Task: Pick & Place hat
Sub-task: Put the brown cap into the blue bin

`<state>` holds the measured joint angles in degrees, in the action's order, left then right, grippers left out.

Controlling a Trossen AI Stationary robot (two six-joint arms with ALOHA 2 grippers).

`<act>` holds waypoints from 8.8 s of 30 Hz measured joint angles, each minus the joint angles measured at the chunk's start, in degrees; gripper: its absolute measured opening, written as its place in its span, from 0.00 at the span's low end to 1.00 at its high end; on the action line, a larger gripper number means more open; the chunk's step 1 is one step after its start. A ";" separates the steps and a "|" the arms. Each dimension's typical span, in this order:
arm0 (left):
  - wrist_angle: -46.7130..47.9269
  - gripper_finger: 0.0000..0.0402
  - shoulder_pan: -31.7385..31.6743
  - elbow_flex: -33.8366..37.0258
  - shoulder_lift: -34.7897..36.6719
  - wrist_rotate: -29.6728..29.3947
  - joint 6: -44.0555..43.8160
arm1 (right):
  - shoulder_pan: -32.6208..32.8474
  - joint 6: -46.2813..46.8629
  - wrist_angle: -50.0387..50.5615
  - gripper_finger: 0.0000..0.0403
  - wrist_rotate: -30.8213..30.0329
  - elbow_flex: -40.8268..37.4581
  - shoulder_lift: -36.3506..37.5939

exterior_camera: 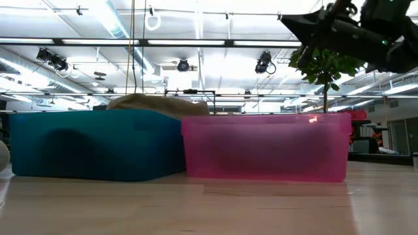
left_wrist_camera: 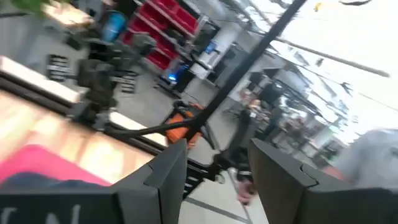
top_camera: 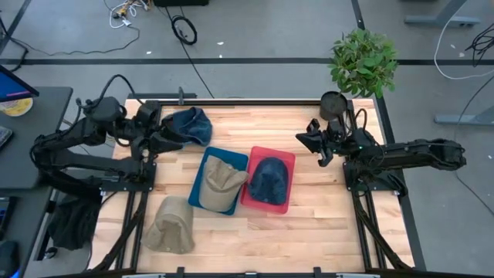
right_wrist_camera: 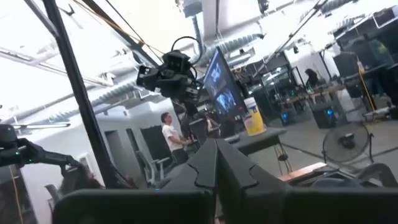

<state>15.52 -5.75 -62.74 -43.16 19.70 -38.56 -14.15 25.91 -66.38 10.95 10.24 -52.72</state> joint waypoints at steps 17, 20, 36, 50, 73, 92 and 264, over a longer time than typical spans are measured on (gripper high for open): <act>-12.23 0.42 18.24 -0.03 -8.38 -2.05 -14.96 | -0.04 3.58 -10.13 0.02 -7.53 -9.32 -0.03; -12.20 0.42 21.43 -0.02 -9.96 -1.94 -19.48 | -0.04 4.61 -10.02 0.02 -10.31 -9.33 -0.03; -1.80 0.42 44.84 -4.85 -20.48 -5.04 -32.93 | -0.04 5.12 -8.01 0.02 -10.02 -9.31 -0.03; 65.77 0.42 50.98 -19.26 -35.40 -13.03 -36.41 | -0.04 5.08 -5.00 0.02 -10.04 -9.29 -0.03; 59.74 0.76 53.13 -12.11 -44.11 -28.52 -15.75 | -0.05 5.40 -4.19 0.02 -10.02 -9.27 -0.05; 38.85 0.76 56.86 6.21 -44.09 -24.52 -17.84 | -0.04 12.29 -2.91 0.02 -8.46 -9.24 -0.05; 26.51 0.47 15.29 -28.06 -18.74 -34.07 28.63 | -2.55 36.70 20.46 0.01 53.65 61.31 -64.41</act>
<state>42.03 9.54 -90.80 -61.90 -14.37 -9.93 -16.70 62.62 -45.93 64.59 71.55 -117.14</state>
